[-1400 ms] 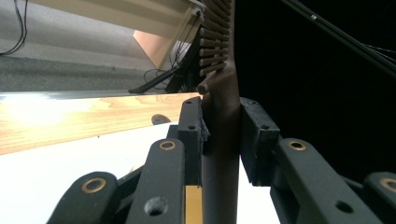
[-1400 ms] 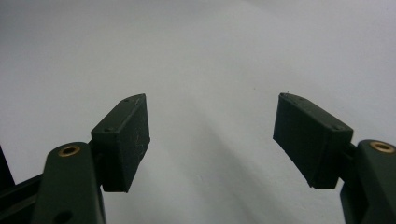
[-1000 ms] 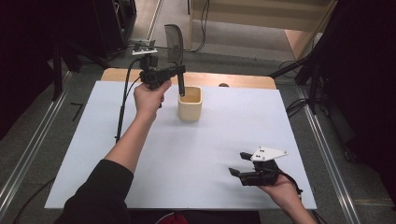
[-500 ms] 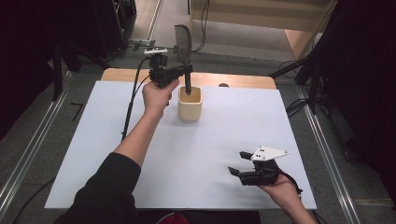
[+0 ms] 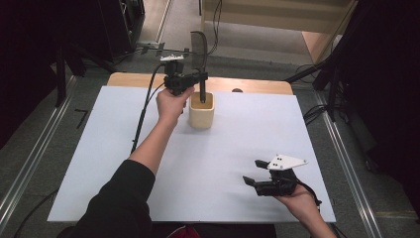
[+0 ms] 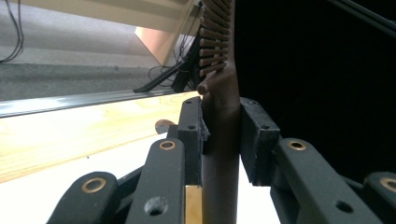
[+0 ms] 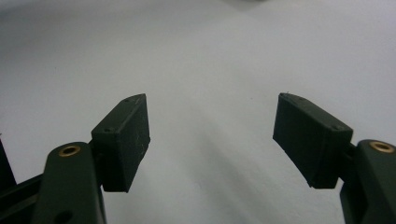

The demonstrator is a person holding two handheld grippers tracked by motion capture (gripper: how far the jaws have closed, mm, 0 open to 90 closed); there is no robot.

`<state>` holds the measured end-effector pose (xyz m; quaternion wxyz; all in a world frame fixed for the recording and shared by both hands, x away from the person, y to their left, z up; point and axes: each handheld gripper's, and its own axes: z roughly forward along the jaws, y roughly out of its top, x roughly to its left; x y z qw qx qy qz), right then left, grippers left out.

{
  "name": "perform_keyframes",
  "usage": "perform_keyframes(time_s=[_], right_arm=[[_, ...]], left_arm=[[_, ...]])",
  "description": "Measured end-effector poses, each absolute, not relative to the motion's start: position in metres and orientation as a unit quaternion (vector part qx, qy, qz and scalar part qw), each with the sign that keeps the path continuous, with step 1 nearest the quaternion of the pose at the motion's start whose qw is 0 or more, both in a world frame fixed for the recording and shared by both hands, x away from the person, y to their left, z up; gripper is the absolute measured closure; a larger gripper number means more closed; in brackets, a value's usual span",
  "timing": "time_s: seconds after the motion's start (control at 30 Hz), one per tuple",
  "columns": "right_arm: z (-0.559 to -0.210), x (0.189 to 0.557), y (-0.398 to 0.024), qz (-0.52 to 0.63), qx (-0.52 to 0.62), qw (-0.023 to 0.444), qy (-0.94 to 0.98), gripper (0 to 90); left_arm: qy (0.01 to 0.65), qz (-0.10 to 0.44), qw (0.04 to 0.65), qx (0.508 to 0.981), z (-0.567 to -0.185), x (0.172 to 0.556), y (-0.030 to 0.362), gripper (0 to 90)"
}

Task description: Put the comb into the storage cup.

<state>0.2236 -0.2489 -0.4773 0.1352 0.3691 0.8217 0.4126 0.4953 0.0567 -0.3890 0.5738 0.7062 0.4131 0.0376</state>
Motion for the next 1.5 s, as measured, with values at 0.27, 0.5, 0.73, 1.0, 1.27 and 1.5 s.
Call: perform_keyframes(time_s=[0.27,0.5,0.73,1.0,1.27,1.5], right_arm=[[-0.479,0.223,-0.246,0.409,0.366,0.125,0.826,25.4],[-0.479,0.223,-0.246,0.409,0.366,0.125,0.826,25.4],[-0.480,0.223,-0.245,0.406,0.363,0.125,0.829,25.4],[-0.480,0.223,-0.245,0.407,0.363,0.124,0.829,25.4],[-0.480,0.223,-0.246,0.408,0.364,0.124,0.828,25.4],[-0.480,0.223,-0.246,0.406,0.364,0.125,0.829,25.3]], left_arm=[[0.407,0.042,0.568,0.714,-0.400,0.496,0.054,73.0],[0.408,0.044,0.562,0.718,-0.410,0.494,0.053,73.0],[0.404,0.049,0.555,0.725,-0.418,0.492,0.052,72.9],[0.402,0.051,0.546,0.734,-0.427,0.492,0.053,72.9],[0.399,0.049,0.551,0.731,-0.431,0.490,0.056,72.7],[0.396,0.055,0.549,0.734,-0.435,0.486,0.057,72.5]])
